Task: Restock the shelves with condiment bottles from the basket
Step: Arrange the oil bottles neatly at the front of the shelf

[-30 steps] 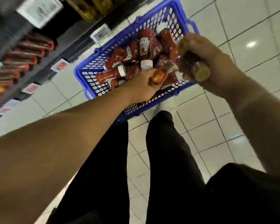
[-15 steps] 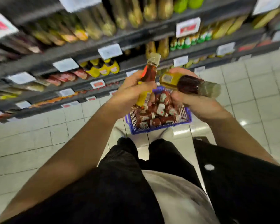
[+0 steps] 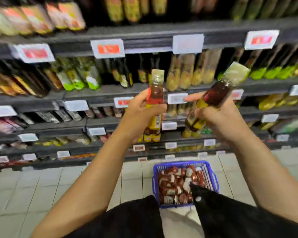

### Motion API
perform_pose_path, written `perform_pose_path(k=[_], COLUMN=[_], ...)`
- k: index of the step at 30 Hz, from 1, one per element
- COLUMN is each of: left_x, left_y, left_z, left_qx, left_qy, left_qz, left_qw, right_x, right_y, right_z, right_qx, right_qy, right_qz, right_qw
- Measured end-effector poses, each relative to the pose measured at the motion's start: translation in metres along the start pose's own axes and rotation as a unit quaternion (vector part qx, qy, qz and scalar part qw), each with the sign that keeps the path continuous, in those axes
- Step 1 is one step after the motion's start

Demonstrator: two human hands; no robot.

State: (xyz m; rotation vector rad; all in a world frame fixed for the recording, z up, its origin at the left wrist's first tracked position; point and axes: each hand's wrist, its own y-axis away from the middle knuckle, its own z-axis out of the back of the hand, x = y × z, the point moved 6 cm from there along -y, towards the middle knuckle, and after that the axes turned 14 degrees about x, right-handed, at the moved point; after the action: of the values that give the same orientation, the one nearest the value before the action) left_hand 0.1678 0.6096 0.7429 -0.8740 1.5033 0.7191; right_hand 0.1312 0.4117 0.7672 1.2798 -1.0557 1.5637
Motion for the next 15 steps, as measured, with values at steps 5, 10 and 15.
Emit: perform_pose_path(k=[5, 10, 15], left_x=[-0.084, -0.164, -0.216], left_y=[0.022, 0.029, 0.015], left_z=[0.065, 0.096, 0.113], left_qx=[-0.01, -0.003, -0.007], left_qy=[-0.041, -0.095, -0.123], left_qz=[-0.119, -0.185, -0.251], left_qw=[0.992, 0.978, 0.96], right_x=[0.079, 0.138, 0.189], right_y=[-0.041, -0.06, -0.084], right_z=[-0.05, -0.066, -0.057], right_qx=[0.018, 0.01, 0.007], right_qy=[0.014, 0.039, 0.078], right_qz=[0.064, 0.077, 0.101], right_qw=[0.998, 0.996, 0.992])
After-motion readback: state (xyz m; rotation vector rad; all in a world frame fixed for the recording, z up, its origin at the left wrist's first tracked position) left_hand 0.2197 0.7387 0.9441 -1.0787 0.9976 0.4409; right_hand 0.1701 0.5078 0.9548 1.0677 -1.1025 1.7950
